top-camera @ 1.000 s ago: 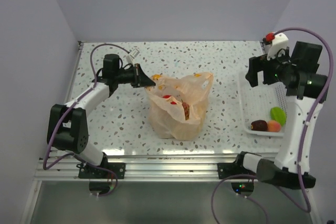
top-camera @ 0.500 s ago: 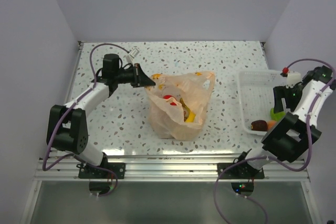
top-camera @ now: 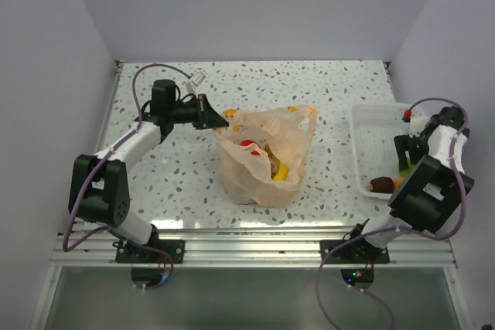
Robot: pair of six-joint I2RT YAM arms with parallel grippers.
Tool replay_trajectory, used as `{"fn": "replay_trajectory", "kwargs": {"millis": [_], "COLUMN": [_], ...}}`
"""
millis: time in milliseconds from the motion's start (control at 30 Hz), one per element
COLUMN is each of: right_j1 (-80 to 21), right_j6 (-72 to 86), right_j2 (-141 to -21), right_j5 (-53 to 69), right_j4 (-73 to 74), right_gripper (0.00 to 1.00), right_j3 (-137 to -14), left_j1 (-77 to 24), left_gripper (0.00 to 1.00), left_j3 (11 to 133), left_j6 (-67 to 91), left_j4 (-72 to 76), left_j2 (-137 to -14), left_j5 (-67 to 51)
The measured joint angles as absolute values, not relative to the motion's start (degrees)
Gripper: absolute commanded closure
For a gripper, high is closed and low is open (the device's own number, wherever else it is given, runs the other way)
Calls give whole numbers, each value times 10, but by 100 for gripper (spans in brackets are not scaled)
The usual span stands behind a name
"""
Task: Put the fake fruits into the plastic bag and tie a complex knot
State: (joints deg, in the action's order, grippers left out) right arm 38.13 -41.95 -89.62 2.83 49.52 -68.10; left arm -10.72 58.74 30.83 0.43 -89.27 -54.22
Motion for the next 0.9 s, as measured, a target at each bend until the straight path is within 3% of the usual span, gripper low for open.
{"fn": "replay_trajectory", "kwargs": {"millis": [367,500,533,633,900], "right_j1": [341,341,341,341,336], "right_j6": [-385,-381,-380,-376,-359], "right_j2": [-950,-960,-961,-961,-950], "right_j5": [-6,-23,-26,-33,32], "right_j4": [425,408,405,402,476], "right_gripper": [29,46,56,72,80], "right_j3": [-651,-651,-651,-655,-719], "left_j1": [-107,-106,-106,-106,-106], "left_gripper": [100,100,100,100,100], "left_j3": [587,587,587,587,591], "left_j6": [303,303,303,303,293], "left_j4": [2,2,2,2,-6], "left_j2": [-893,-893,-893,-893,-893], "left_j5": [-542,-542,-542,-542,-541]}}
